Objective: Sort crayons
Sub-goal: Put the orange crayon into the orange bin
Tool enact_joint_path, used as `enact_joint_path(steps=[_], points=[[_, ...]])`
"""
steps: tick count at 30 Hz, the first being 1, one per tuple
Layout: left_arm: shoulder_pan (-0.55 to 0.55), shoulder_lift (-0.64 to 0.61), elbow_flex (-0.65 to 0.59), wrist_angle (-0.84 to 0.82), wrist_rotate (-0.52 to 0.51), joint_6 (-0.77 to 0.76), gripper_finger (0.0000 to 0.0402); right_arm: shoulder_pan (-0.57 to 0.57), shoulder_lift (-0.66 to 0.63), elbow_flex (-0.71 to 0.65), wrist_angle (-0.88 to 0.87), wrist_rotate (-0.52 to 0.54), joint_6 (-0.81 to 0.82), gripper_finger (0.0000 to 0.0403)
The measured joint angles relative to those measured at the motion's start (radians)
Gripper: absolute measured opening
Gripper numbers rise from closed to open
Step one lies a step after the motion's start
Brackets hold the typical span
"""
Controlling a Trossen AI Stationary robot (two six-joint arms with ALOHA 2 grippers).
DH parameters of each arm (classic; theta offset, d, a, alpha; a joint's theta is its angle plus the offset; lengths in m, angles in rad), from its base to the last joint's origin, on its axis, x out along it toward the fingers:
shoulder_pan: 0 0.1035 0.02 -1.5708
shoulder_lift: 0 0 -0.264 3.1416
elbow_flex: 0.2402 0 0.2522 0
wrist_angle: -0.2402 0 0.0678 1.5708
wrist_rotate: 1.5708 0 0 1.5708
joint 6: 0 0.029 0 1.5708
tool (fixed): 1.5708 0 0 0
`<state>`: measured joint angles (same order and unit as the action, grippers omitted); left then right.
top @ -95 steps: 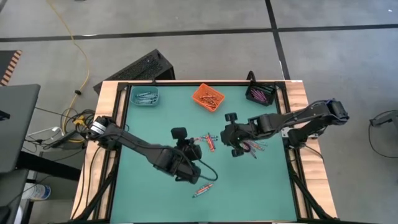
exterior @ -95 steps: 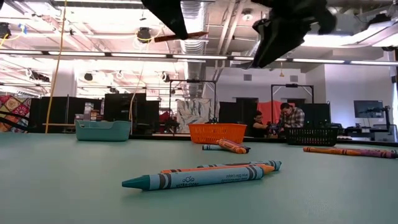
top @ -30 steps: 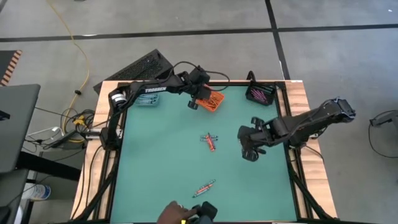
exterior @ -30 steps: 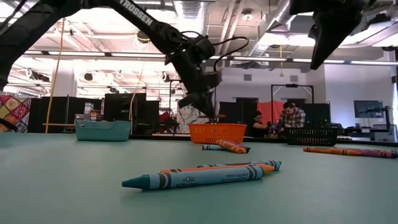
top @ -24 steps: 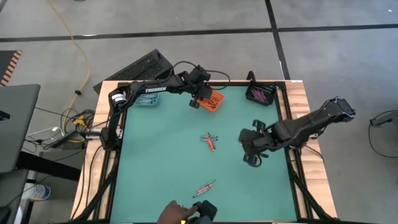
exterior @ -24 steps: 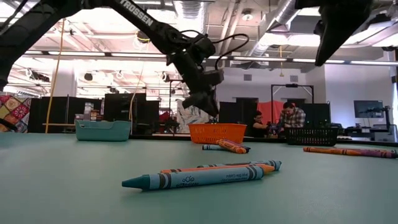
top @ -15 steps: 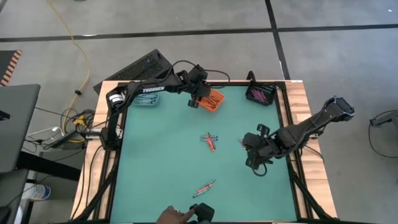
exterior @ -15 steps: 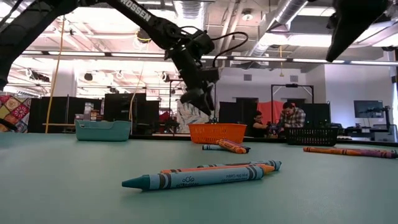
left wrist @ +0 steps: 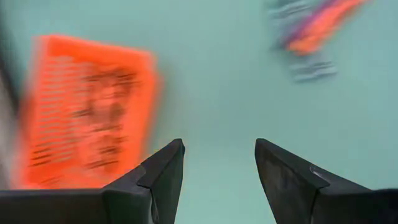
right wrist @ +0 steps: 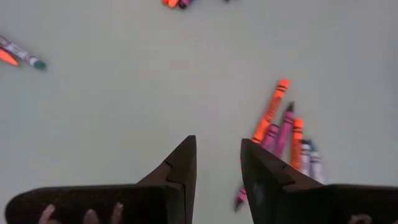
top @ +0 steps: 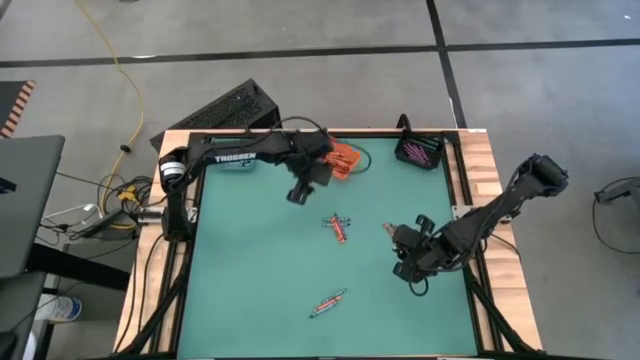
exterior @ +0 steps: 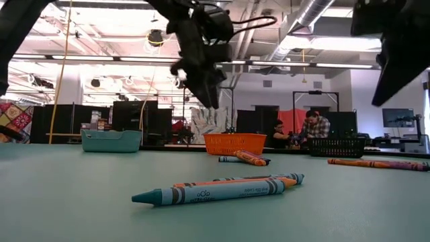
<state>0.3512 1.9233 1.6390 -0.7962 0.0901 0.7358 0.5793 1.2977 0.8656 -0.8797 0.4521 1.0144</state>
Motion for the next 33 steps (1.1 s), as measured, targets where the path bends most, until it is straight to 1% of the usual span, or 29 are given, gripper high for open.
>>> enact_joint_path(steps=[2, 4, 7, 12, 14, 18, 22, 24, 28, 33], points=[[-0.035, -0.005, 0.000, -0.056, 0.053, -0.053, 0.0187, -0.010, 0.000, -0.039, 0.051, 0.019, 0.001, 0.0118], [-0.077, -0.005, 0.000, -0.097, 0.084, -0.104, 0.0187, -0.026, 0.000, -0.067, 0.075, 0.036, 0.002, 0.0118], [-0.159, -0.005, -0.009, -0.125, 0.087, -0.158, 0.0187, -0.061, 0.000, -0.090, 0.075, 0.075, 0.001, 0.0118], [-0.326, -0.005, -0.056, -0.076, 0.082, -0.229, 0.0187, -0.136, 0.000, -0.109, 0.076, 0.093, -0.004, 0.0118], [-0.395, -0.005, -0.073, -0.059, 0.062, -0.260, 0.0187, -0.158, 0.000, -0.109, 0.086, 0.092, -0.020, 0.0118], [-0.524, -0.005, -0.080, -0.046, -0.013, -0.346, 0.0187, -0.192, 0.000, -0.109, 0.099, 0.074, -0.026, 0.0118], [-0.645, -0.005, -0.080, -0.022, -0.090, -0.441, 0.0187, -0.203, 0.000, -0.109, 0.105, 0.071, -0.028, 0.0118], [-0.701, -0.005, -0.080, 0.003, -0.111, -0.483, 0.0187, -0.210, 0.000, -0.113, 0.113, 0.072, -0.044, 0.0118], [-0.798, -0.005, -0.080, 0.060, -0.153, -0.558, 0.0187, -0.235, 0.000, -0.160, 0.202, 0.071, -0.129, 0.0118], [-0.900, -0.005, -0.080, 0.114, -0.232, -0.609, 0.0187, -0.282, 0.000, -0.224, 0.280, 0.070, -0.142, 0.0118]])
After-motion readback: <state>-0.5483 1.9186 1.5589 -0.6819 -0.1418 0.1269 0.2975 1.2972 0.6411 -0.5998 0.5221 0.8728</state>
